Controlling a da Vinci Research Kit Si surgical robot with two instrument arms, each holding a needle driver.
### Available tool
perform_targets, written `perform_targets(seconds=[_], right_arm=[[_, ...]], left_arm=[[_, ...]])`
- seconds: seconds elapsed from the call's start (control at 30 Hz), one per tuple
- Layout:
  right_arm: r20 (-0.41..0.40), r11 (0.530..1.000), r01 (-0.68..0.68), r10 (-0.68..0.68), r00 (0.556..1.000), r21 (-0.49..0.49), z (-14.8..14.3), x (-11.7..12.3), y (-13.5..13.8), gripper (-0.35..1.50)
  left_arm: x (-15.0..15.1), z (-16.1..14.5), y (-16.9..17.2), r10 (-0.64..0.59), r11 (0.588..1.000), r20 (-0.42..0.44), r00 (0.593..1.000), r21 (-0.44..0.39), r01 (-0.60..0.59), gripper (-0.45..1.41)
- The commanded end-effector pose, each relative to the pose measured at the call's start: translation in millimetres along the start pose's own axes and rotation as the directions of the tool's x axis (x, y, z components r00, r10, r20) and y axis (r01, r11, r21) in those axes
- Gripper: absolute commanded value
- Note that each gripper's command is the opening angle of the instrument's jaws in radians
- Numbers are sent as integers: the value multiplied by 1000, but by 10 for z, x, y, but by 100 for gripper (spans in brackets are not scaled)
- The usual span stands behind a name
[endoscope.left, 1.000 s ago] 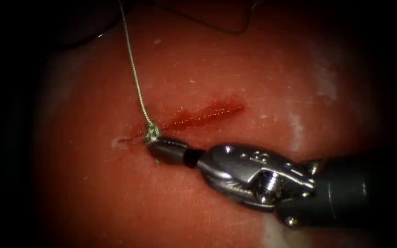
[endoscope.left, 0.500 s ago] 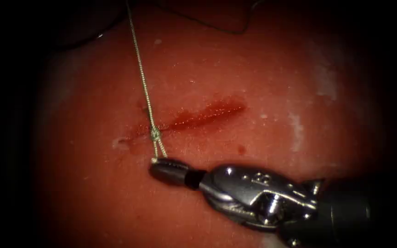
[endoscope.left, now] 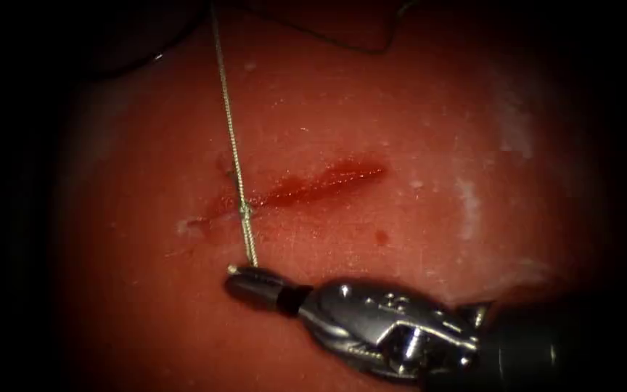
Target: Wound Closure
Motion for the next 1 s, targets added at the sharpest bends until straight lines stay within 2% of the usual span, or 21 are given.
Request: perform_targets(seconds=[0.03,0.3,0.43,0.47,0.5,0.57,0.63,0.7,0.83,0.87,1.0], right_arm=[[8,1000,4,-4,1000,1,8,-8,-3,-35],[9,1000,6,-6,1000,3,7,-11,-5,-35],[-8,1000,18,-18,1000,9,6,4,-5,-35],[-19,1000,25,-24,1000,16,5,13,-4,17],[-26,1000,23,-22,999,21,3,17,-3,37],[-35,997,79,-78,996,27,0,23,-1,61],[-35,993,117,-116,993,29,-3,27,0,94],[-32,991,131,-130,991,36,-8,33,2,115],[-28,992,121,-120,992,43,-15,46,6,128],[-26,992,116,-114,993,45,-16,54,9,128],[-25,993,108,-107,994,46,-8,67,19,128]], left_arm=[[1,6,-4,15,1000,8,1000,19,-15,-35],[5,5,-8,14,999,16,1000,30,-15,-35],[4,4,-3,17,1000,-1,1000,3,-17,-35],[6,1,2,7,1000,-22,1000,-18,-7,-35],[10,-1,6,-10,999,-37,999,-37,8,-35],[20,-7,13,-27,997,-55,998,-69,23,-35],[31,-15,18,-39,996,-73,997,-84,33,-35],[54,-34,24,-68,994,-120,990,-95,56,-35],[83,-60,31,-103,988,-168,980,-129,82,-35],[97,-72,38,-117,985,-178,977,-149,91,-35],[119,-91,53,-145,978,-210,967,-178,108,-35]])
